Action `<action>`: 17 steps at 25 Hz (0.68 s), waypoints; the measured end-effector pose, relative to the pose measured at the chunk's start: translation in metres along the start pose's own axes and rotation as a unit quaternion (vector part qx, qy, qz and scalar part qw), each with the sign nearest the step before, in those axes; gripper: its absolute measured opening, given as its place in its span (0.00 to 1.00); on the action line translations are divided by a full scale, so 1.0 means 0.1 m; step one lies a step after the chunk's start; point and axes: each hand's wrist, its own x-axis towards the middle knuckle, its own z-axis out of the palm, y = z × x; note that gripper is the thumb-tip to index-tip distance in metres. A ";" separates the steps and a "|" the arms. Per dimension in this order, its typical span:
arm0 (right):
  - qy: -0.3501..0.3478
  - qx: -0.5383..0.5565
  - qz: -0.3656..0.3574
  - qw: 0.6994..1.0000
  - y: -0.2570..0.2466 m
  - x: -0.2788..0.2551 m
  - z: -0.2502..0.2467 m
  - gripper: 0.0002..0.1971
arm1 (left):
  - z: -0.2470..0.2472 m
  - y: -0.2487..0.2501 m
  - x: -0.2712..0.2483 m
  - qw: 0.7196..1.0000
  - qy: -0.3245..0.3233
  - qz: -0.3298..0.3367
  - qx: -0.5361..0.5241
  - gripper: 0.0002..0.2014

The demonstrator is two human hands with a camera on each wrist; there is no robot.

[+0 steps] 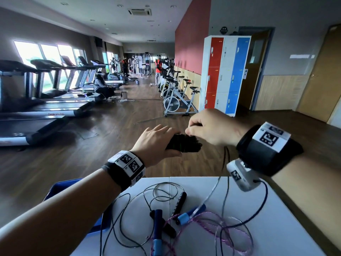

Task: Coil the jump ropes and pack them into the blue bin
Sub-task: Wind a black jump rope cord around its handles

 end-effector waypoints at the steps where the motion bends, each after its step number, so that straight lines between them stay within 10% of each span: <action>1: -0.015 0.002 -0.007 1.000 0.05 0.07 -0.08 0.12 | -0.02 0.03 0.01 1.000 0.000 -0.001 -0.010 0.38; 11: -0.091 0.127 0.009 0.988 0.62 0.43 -0.08 0.20 | -0.19 0.26 0.01 0.995 0.080 0.055 -0.032 0.35; 17: -0.023 0.472 0.100 0.875 0.78 0.21 0.50 0.18 | -0.27 0.35 0.04 0.987 0.122 0.086 -0.061 0.35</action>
